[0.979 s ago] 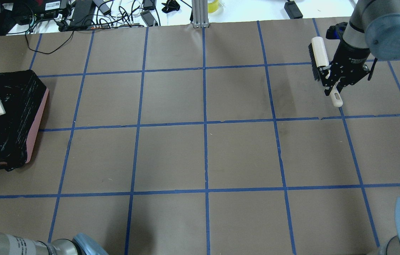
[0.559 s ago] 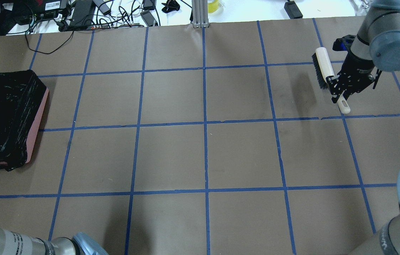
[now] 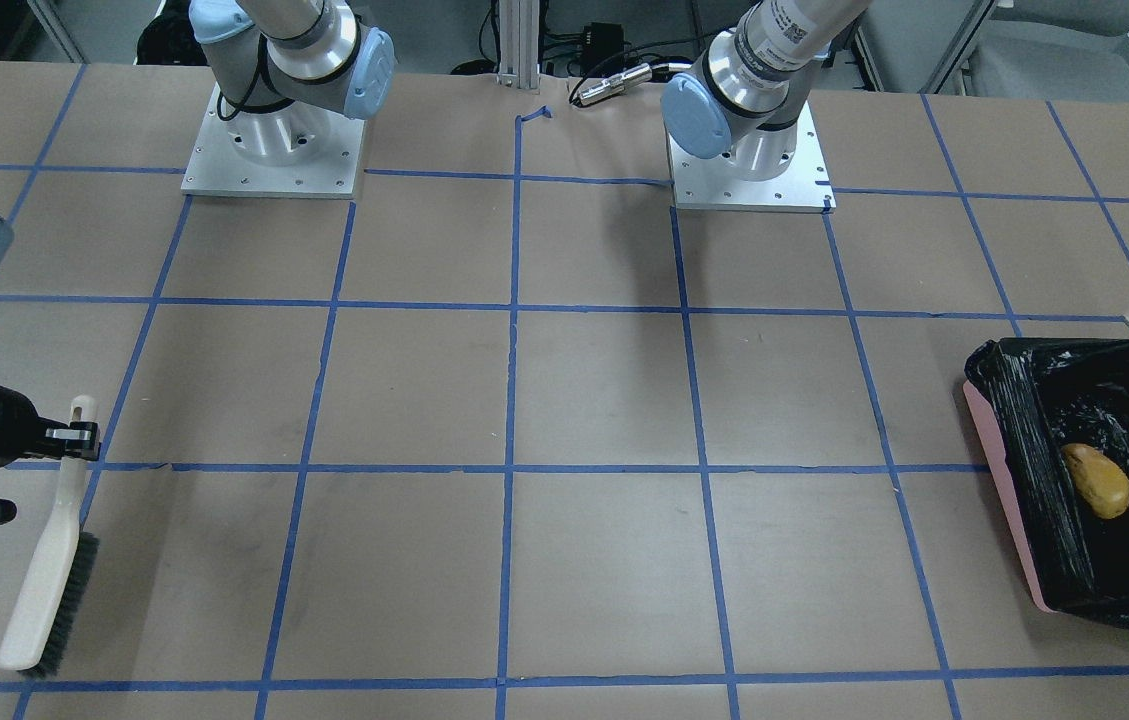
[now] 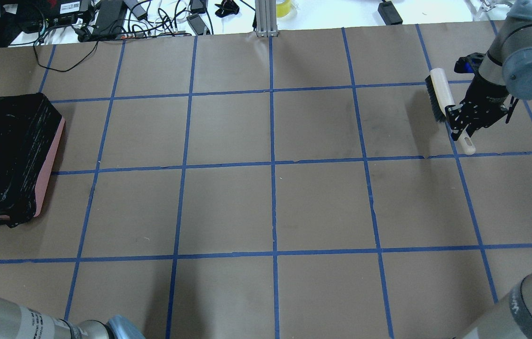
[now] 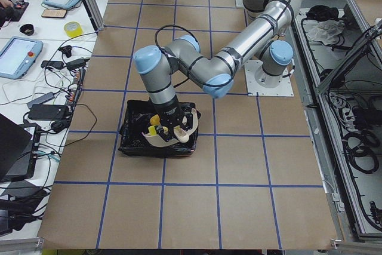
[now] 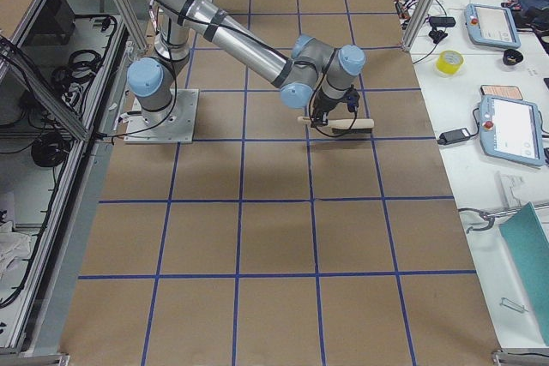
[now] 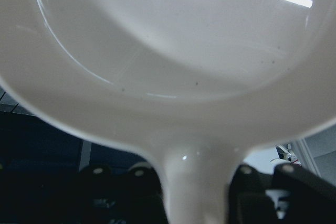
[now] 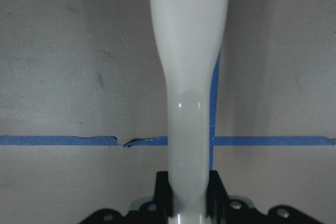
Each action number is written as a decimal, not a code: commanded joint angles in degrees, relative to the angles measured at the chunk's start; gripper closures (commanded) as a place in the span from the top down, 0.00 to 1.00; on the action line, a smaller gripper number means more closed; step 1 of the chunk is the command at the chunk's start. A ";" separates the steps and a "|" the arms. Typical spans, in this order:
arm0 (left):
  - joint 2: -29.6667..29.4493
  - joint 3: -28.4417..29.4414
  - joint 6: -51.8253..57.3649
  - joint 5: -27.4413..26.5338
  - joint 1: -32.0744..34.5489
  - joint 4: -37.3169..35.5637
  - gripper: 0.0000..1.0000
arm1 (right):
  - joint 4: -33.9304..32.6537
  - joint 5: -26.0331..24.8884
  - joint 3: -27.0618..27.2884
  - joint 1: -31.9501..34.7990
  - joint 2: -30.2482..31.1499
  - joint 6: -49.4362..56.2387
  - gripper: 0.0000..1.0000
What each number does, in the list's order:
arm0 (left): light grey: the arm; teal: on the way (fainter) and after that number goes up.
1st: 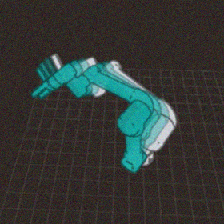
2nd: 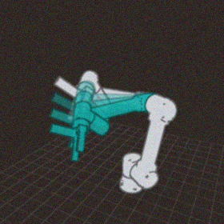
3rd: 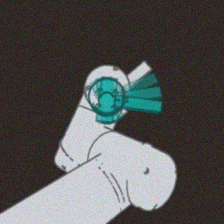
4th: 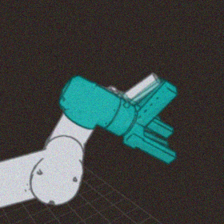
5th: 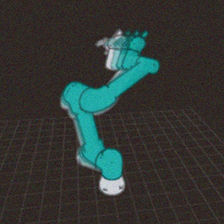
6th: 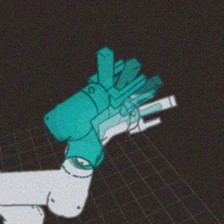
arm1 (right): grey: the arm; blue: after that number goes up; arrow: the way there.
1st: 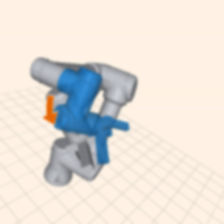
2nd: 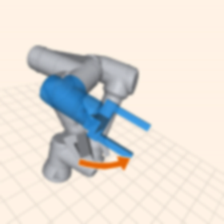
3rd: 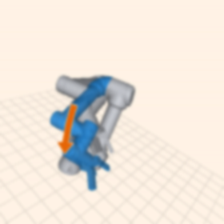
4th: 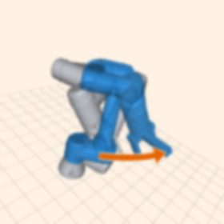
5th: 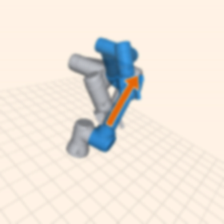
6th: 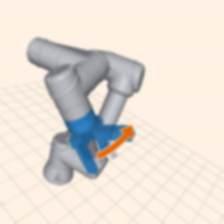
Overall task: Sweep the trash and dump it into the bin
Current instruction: 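Tip the dustpan over the black bin with the left gripper to dump the items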
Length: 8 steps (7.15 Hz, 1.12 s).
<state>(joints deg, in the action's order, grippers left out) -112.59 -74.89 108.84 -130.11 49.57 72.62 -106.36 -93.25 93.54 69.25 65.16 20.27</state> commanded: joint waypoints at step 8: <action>2.55 -1.14 7.09 30.19 9.20 -0.84 0.00 | -0.07 -0.09 1.73 0.01 -0.21 -0.05 0.03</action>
<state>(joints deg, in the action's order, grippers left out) -110.22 -76.29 115.58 -108.97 56.03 68.75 -106.23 -93.34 95.06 69.25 64.92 20.39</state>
